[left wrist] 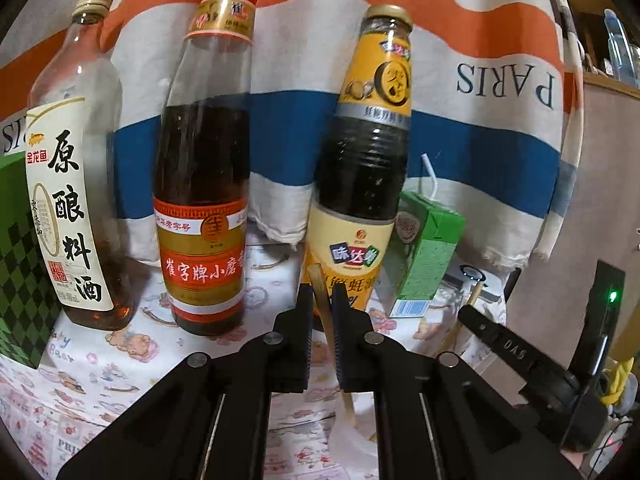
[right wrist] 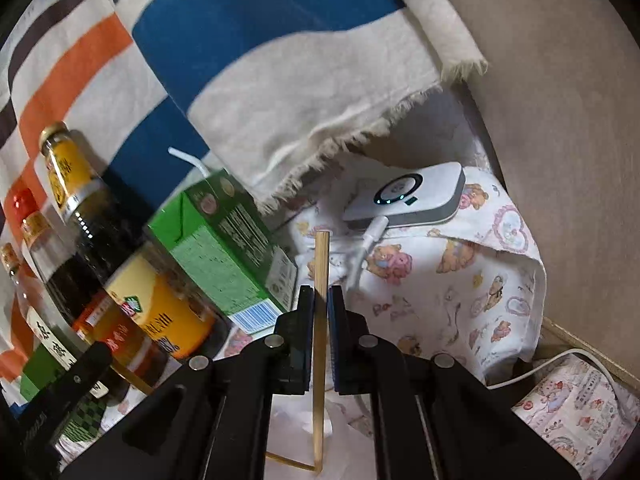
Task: Organize utensils
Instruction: 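Carry both chopsticks over the clear plastic cup, drop them in, opening both tools, then move both open tools back toward the remaining chopsticks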
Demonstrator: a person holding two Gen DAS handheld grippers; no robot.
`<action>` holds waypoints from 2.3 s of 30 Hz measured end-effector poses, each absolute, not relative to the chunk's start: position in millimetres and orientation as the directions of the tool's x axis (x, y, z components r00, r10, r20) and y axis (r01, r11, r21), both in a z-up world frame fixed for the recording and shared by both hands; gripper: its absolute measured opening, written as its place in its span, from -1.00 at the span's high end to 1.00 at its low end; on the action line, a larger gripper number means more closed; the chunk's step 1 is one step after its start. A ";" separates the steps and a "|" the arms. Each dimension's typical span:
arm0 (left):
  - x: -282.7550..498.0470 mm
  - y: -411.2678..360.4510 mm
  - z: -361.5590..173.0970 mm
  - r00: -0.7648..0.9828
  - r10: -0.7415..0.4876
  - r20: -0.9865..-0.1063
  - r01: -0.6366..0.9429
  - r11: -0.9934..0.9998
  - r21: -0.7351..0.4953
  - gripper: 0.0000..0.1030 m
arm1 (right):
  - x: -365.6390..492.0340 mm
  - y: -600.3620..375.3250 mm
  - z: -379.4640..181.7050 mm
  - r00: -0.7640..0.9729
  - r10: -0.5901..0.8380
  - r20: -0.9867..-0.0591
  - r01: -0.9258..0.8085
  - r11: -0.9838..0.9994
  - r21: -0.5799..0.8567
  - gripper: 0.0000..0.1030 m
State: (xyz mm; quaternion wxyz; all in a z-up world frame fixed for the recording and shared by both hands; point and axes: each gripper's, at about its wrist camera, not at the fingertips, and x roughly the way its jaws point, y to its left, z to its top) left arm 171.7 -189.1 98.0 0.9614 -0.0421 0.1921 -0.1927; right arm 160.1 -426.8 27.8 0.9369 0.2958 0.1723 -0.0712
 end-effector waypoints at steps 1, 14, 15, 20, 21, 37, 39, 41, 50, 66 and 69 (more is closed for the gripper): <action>171.9 -190.2 97.2 0.853 -0.381 -0.356 0.350 0.925 -0.150 0.83 | 161.5 -427.5 28.8 0.928 -0.026 -0.372 0.235 0.816 0.528 0.85; 130.1 -187.1 116.3 0.894 -0.332 -0.302 0.335 0.941 -0.045 -0.23 | 151.7 -399.4 76.9 0.915 0.007 -0.403 0.138 0.934 0.329 -0.48; 124.6 -178.8 118.7 0.902 -0.320 -0.289 0.319 0.946 -0.053 -0.30 | 149.7 -398.1 79.2 0.917 0.004 -0.398 0.136 0.937 0.323 -0.48; 97.2 -127.1 129.7 0.938 -0.253 -0.236 0.243 0.968 -0.070 -0.61 | 139.6 -384.3 93.5 0.922 0.024 -0.385 0.112 0.939 0.325 -0.48; 89.7 -116.2 131.4 0.946 -0.236 -0.222 0.228 0.972 -0.061 -0.65 | 137.9 -381.0 95.7 0.924 0.030 -0.382 0.102 0.942 0.319 -0.49; 1.2 -19.3 93.9 0.984 -0.067 -0.163 0.070 0.998 0.012 -1.00 | 63.2 -276.6 96.8 0.891 0.210 -0.402 -0.107 0.958 0.264 -0.68; -5.0 -15.8 82.9 0.983 -0.052 -0.174 0.057 0.998 0.019 -1.00 | 53.1 -267.8 83.0 0.876 0.222 -0.428 -0.111 0.956 0.271 -0.68; -7.3 -10.8 73.3 0.981 -0.049 -0.188 0.051 0.999 0.006 -1.00 | 47.1 -263.2 68.5 0.866 0.235 -0.442 -0.115 0.953 0.280 -0.68; 4.6 -0.4 50.4 0.975 0.082 -0.207 -0.061 0.993 0.104 -1.00 | 66.5 -238.5 -10.7 0.746 0.238 -0.622 -0.115 0.966 0.231 -0.68; 23.7 19.8 37.3 0.929 0.021 -0.368 -0.047 0.997 -0.061 -1.00 | 74.0 -198.7 -59.4 0.554 0.242 -0.796 -0.186 0.969 0.166 -0.68; 32.0 26.4 31.5 0.911 0.021 -0.412 -0.064 0.994 -0.089 -1.00 | 71.5 -192.2 -60.4 0.538 0.267 -0.799 -0.229 0.959 0.166 -0.66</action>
